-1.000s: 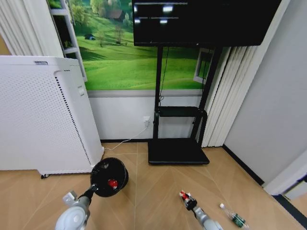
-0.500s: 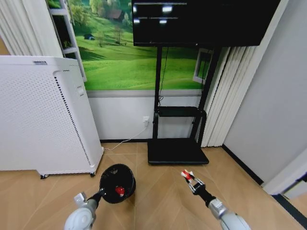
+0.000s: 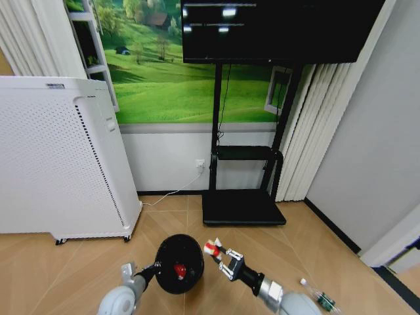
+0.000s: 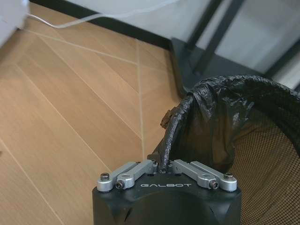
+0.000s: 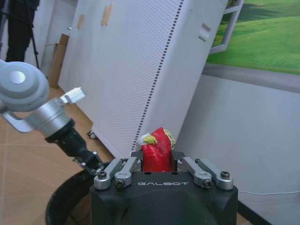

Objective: Pick up the trash bin and place the garbage on the floor into it.

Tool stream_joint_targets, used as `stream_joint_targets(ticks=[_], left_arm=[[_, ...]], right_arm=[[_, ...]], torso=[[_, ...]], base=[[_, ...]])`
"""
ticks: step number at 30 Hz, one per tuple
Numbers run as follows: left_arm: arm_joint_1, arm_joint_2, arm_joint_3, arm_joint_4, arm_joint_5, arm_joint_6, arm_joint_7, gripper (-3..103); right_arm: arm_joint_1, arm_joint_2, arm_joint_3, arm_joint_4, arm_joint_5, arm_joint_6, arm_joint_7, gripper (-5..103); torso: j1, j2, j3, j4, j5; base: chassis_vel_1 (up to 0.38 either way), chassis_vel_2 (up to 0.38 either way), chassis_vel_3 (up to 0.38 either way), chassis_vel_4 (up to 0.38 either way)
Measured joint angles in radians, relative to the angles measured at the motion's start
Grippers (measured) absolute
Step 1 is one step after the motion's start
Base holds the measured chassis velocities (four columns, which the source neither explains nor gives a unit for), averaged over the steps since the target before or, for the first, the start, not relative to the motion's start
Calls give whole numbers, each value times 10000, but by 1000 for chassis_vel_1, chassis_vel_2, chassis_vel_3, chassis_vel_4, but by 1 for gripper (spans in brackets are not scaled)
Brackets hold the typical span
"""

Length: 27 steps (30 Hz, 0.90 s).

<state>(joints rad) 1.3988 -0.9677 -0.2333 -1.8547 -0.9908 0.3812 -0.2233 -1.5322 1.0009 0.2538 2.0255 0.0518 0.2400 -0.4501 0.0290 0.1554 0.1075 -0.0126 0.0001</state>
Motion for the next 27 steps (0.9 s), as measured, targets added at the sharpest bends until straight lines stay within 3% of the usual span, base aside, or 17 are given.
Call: stream_joint_targets(ticks=[3, 15, 17, 19, 27], left_arm=[[-66, 25, 459, -45, 173, 8, 298, 1], [-142, -229, 1200, -842, 108, 63, 344, 1], [-21, -220, 1201, -876, 146, 64, 383, 1], [17, -219, 1188, -876, 165, 63, 395, 1], [87, -494, 1026, -620, 273, -62, 207, 1]], right_arm=[[-103, 55, -269, -34, -100, 113, -323, 29], [-109, 317, -677, -693, -269, 312, -754, 26], [-16, 419, -712, -784, -280, 333, -763, 40], [1, 443, -727, -784, -276, 333, -733, 40], [-107, 520, -623, -731, -209, 345, -621, 73]], torso=[[0, 0, 0, 0, -1], [0, 0, 0, -1, 0], [0, 0, 0, 2, 0], [0, 0, 0, 2, 0], [0, 0, 0, 0, -3]], base=[[0, 0, 0, 0], [0, 0, 0, 0], [0, 0, 0, 0], [0, 0, 0, 0], [0, 0, 0, 0]])
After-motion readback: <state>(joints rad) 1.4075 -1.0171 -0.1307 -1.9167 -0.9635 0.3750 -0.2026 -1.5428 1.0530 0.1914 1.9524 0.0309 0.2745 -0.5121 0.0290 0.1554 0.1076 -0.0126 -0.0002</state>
